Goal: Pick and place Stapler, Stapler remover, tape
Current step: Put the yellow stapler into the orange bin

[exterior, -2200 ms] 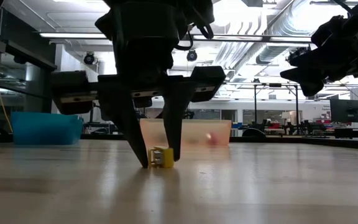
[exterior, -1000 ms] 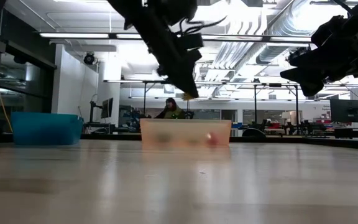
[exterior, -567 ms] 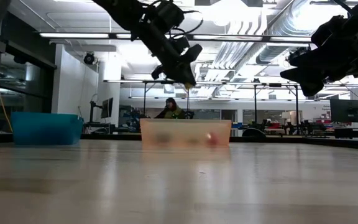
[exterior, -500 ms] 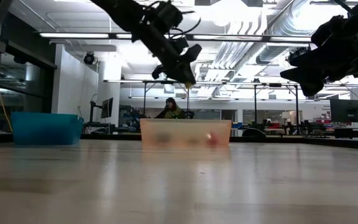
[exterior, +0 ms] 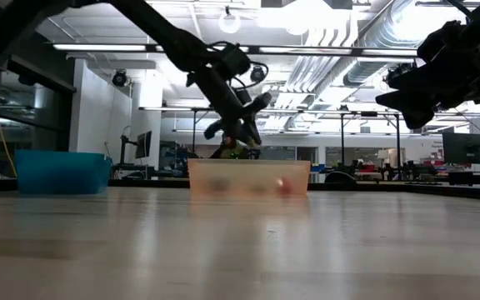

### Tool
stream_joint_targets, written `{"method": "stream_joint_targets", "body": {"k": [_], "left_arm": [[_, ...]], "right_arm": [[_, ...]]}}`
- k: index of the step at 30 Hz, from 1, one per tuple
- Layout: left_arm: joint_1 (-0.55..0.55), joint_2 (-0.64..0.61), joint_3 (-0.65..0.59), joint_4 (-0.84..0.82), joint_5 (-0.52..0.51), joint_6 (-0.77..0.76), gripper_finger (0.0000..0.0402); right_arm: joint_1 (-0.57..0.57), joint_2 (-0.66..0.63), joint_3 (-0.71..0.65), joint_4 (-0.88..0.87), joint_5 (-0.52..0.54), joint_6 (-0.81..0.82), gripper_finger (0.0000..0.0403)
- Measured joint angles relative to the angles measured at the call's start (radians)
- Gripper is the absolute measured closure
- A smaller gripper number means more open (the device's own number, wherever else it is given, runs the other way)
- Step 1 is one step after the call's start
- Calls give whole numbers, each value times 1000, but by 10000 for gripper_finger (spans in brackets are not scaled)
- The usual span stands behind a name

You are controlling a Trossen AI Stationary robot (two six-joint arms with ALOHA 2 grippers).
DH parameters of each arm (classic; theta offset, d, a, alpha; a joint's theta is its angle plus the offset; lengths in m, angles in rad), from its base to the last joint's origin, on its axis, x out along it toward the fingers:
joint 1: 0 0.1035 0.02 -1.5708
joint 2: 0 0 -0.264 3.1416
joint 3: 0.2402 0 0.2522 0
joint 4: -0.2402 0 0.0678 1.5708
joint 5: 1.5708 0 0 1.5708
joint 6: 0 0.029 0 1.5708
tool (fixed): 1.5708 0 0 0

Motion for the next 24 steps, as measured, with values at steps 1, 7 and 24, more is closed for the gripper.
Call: {"method": "stream_joint_targets", "body": {"k": [1,7,24], "left_arm": [[0,19,24,-16,4,-5,344],[11,117,175,-188,20,-51,344],[17,204,278,-341,63,-17,286]], "right_arm": [[0,0,0,0,0,0,214],[0,0,0,0,0,0,214],[0,0,0,0,0,0,214]]}}
